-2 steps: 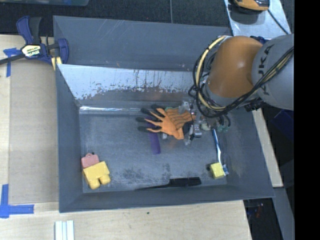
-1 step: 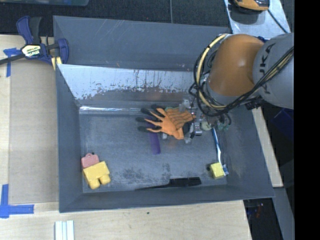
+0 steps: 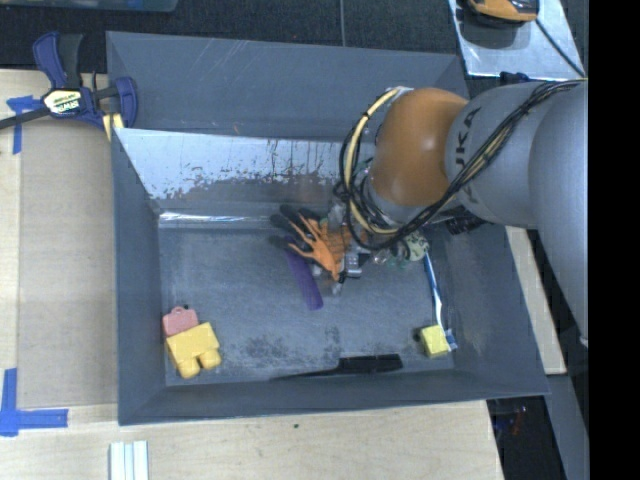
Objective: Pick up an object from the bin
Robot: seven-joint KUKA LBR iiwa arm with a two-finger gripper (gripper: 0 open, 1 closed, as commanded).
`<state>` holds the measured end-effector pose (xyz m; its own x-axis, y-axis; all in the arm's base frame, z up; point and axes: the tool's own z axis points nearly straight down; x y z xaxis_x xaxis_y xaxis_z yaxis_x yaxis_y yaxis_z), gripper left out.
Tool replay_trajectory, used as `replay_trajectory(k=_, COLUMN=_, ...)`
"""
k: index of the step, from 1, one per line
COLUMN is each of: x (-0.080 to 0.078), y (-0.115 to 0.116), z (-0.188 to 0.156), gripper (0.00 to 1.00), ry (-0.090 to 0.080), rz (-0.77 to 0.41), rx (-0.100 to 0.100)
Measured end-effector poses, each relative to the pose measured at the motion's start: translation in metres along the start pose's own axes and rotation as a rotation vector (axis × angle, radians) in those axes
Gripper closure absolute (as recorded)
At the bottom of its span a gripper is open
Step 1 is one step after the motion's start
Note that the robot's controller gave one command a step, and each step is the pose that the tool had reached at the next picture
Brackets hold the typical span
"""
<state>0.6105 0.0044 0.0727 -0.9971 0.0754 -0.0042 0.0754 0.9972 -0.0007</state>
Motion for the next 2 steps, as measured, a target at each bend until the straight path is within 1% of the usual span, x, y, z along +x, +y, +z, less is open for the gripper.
replay_trajectory(k=1, x=-0.001, y=0.011, z=-0.045, gripper=0.0, ry=-0.007, rz=-0.007, rx=0.0)
replay_trajectory(k=2, x=0.002, y=0.004, z=0.0, gripper=0.0, ry=0.005, rz=-0.002, rx=-0.001)
